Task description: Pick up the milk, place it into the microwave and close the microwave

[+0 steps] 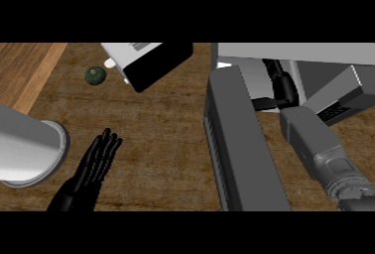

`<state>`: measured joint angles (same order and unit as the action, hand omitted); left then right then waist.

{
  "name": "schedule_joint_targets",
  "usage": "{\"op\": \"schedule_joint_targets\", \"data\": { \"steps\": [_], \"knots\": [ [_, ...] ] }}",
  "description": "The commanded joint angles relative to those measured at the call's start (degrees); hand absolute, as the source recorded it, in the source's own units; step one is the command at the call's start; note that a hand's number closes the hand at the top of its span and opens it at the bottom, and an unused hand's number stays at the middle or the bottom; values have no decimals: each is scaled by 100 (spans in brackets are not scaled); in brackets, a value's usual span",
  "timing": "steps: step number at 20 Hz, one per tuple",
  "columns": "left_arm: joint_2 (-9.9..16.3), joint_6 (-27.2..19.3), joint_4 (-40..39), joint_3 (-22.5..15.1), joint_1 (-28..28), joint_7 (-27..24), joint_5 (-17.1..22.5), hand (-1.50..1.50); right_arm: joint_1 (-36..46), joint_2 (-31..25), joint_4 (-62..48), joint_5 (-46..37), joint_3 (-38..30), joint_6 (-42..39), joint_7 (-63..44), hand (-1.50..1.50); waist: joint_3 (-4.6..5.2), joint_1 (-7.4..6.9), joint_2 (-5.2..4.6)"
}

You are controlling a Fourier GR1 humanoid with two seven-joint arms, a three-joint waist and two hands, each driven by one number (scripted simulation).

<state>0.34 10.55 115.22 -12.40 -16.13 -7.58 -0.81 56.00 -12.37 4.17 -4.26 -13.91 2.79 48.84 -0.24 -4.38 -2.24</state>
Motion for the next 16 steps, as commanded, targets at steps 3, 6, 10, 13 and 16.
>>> {"op": "schedule_joint_targets", "data": {
  "steps": [3, 6, 10, 13, 16],
  "knots": [
    [349, 434, -481, 204, 478, 0, 161, -150, -350, 101, 69, 86, -71, -593, 276, -150, 8, 157, 70],
    [126, 365, -695, -441, 557, 98, -272, 150, -809, 218, 153, 48, -9, -689, 631, -150, 13, 305, 149],
    [222, 452, -980, -483, 960, 26, -541, 150, -983, 213, 348, 24, 33, -700, 741, -150, 17, 330, 172],
    [-3, 363, -1266, -533, 1345, 339, -557, 150, -1390, -70, 447, 5, 70, -1159, 1035, -150, 15, 357, 171],
    [-13, 320, -1868, -486, 1346, 113, -683, 150, -1766, 28, 949, -2, 241, -1429, 938, -150, 31, 545, 260]
  ]
}}
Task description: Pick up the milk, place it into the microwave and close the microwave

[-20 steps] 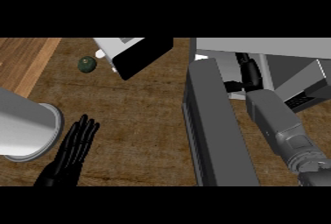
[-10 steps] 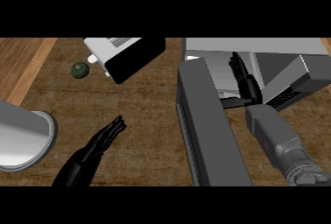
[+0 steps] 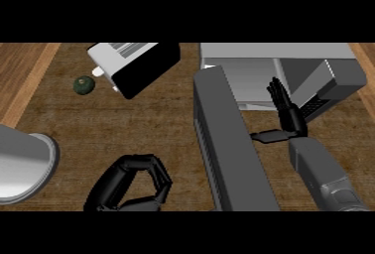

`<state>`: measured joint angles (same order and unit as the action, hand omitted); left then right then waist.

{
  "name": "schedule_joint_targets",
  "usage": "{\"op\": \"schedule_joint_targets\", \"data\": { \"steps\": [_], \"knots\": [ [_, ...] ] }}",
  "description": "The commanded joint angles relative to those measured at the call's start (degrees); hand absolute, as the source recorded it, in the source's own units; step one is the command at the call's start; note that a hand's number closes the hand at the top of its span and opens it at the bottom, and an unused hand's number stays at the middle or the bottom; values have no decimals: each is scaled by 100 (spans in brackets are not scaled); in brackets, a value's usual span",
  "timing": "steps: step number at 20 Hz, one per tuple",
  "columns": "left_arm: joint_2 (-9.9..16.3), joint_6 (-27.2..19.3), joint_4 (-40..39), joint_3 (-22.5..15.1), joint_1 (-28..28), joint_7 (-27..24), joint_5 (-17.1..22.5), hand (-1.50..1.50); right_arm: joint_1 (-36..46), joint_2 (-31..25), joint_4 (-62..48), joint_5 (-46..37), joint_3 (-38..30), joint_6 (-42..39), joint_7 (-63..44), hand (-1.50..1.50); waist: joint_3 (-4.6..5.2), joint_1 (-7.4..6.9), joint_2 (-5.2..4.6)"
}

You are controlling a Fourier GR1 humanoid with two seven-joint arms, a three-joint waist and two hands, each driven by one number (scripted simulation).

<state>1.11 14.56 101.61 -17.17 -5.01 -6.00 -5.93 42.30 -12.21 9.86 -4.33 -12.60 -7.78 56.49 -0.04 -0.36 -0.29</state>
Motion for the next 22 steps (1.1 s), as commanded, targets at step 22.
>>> {"op": "schedule_joint_targets", "data": {
  "steps": [22],
  "knots": [
    [-110, -1562, -3606, -2919, 2302, -392, 253, 150, -2919, -711, 4424, 858, 414, -1216, -1081, -150, 22, 377, 56]
  ]
}}
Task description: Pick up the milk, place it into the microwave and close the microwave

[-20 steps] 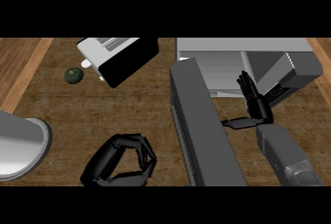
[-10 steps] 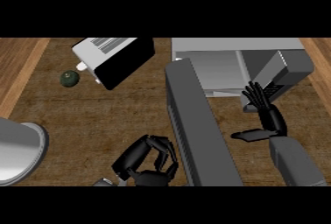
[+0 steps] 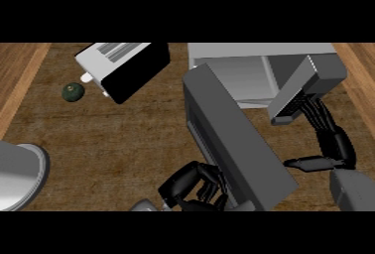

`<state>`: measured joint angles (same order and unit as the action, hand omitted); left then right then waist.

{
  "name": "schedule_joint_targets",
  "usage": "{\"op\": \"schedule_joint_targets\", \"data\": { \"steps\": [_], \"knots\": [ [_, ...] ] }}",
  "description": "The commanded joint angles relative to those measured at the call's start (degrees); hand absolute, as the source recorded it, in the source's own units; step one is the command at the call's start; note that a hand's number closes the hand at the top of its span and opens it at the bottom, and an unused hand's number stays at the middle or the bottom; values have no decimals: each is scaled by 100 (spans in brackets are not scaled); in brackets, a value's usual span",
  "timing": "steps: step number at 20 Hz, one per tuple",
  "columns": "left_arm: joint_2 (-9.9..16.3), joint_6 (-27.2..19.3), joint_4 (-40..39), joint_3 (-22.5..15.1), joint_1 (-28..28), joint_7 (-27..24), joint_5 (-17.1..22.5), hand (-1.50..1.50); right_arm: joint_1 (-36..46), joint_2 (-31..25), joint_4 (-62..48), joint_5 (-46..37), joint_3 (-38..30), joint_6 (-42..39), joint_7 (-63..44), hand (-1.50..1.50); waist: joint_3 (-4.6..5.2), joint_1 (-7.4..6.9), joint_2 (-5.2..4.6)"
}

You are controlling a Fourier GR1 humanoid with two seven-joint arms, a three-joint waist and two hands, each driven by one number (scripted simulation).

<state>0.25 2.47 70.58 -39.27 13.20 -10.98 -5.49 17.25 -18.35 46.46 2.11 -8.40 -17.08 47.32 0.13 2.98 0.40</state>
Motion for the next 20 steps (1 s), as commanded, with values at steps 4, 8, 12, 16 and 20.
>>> {"op": "schedule_joint_targets", "data": {
  "steps": [4, 8, 12, 16, 20],
  "knots": [
    [-24, -1660, -698, -1430, 888, 148, 880, 150, -507, -372, 1241, 679, -129, -875, -502, -150, 10, 214, -42],
    [-23, -2360, -744, -1710, 1147, 150, 1565, 150, -535, -452, 1682, 1098, -126, -1228, -935, -150, 15, 339, -62],
    [-22, -3022, -743, -1675, 1603, -127, 2045, 150, -478, -654, 1904, 1325, -168, -1405, -1126, -150, 18, 437, -96],
    [-23, -3353, -937, -1499, 1897, -353, 2529, 150, -368, -736, 2190, 1567, -63, -1676, -1363, -150, 25, 609, -146],
    [-23, -3591, -1116, -1415, 2361, -575, 2835, 150, -327, -778, 2491, 1700, 167, -1952, -1559, -150, 23, 757, -189]
  ]
}}
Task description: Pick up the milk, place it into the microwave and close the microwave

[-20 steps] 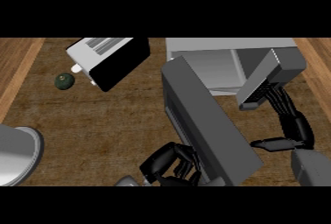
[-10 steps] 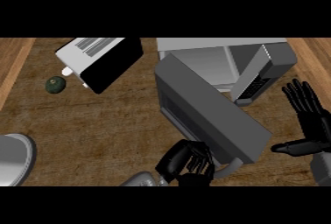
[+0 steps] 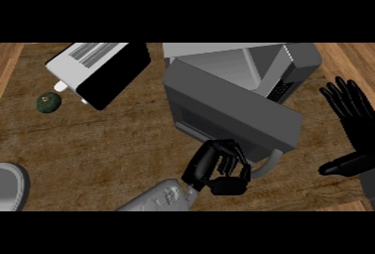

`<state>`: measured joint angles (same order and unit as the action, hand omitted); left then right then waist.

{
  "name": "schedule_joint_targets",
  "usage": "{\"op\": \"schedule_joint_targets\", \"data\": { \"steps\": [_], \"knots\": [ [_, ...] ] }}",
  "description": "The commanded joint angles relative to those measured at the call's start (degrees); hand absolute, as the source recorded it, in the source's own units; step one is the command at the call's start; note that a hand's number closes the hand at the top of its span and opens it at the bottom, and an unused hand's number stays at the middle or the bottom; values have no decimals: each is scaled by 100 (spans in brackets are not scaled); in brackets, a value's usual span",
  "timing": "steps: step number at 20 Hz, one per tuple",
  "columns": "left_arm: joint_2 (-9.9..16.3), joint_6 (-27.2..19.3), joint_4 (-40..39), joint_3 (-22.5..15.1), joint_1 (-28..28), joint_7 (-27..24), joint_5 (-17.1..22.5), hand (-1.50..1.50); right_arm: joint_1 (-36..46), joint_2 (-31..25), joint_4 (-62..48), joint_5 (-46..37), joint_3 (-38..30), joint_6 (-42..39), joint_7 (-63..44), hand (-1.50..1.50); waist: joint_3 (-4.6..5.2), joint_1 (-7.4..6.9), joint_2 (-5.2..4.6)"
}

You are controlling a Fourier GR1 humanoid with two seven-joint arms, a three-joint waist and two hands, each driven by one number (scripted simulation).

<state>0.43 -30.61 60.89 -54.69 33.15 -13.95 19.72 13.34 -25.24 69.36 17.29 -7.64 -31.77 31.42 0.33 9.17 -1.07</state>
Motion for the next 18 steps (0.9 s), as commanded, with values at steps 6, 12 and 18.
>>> {"op": "schedule_joint_targets", "data": {
  "steps": [6, 12, 18],
  "knots": [
    [-41, -516, -435, 229, 990, -154, 877, 150, 261, -225, 585, 589, 205, -682, -477, -150, -1, 446, -84],
    [-42, -661, -924, 623, 1490, -120, 1388, 150, 275, -268, 847, 973, 266, -856, -741, -150, -9, 719, -175],
    [-43, -754, -1027, 1277, 1712, -631, 2004, 150, 412, -358, 938, 1392, 173, -846, -1057, -150, 19, 795, -264]
  ]
}}
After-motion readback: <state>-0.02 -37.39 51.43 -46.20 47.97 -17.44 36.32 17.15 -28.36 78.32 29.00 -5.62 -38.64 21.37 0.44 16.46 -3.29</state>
